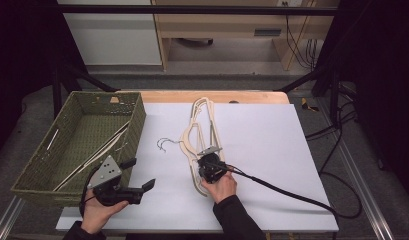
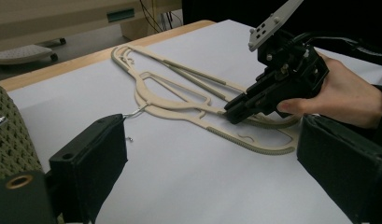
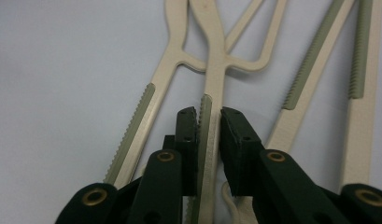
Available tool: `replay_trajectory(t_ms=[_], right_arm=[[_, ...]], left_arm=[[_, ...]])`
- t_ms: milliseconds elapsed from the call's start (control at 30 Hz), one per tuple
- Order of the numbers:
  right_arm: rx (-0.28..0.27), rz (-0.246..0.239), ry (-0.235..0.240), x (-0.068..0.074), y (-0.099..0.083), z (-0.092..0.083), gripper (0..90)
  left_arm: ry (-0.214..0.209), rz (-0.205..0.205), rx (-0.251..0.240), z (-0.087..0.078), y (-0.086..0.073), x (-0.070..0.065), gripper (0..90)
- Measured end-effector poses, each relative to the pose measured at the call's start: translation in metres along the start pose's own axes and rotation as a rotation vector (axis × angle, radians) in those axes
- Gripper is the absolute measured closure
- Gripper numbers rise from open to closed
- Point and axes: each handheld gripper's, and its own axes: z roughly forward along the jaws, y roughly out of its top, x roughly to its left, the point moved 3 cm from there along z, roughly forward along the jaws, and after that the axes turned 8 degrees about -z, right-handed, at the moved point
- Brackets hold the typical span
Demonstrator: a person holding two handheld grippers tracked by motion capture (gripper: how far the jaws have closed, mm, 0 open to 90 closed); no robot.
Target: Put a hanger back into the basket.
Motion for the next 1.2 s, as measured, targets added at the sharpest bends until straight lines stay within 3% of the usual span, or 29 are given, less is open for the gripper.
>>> replay_trajectory(t_ms=[67,167,233,567,933,1000,1200], right_arm=[[0.01,0.07,0.013,-0.003,0.002,0.0,80.1],[0.009,0.078,0.018,-0.005,0.002,-0.001,80.2],[-0.031,0.097,0.022,-0.011,0.003,-0.008,80.4],[-0.086,0.094,0.067,-0.038,0.004,-0.041,80.5],[-0.127,0.088,0.142,-0.05,-0.006,-0.075,80.5],[-0.143,0.097,0.158,-0.052,-0.008,-0.083,80.5],[-0.161,0.112,0.19,-0.055,-0.01,-0.094,80.5]], left_arm=[[-0.001,0.003,-0.004,-0.002,0.0,0.0,8.6],[-0.003,0.003,0.0,0.0,0.0,-0.001,8.6],[-0.006,0.007,0.008,0.001,-0.001,-0.002,8.6],[-0.017,0.018,0.027,0.009,-0.004,-0.009,8.6],[-0.037,0.048,0.095,0.044,-0.006,-0.021,8.9],[-0.054,0.014,0.103,0.06,-0.006,-0.02,9.1],[-0.048,-0.047,0.126,0.088,-0.012,-0.012,11.7]])
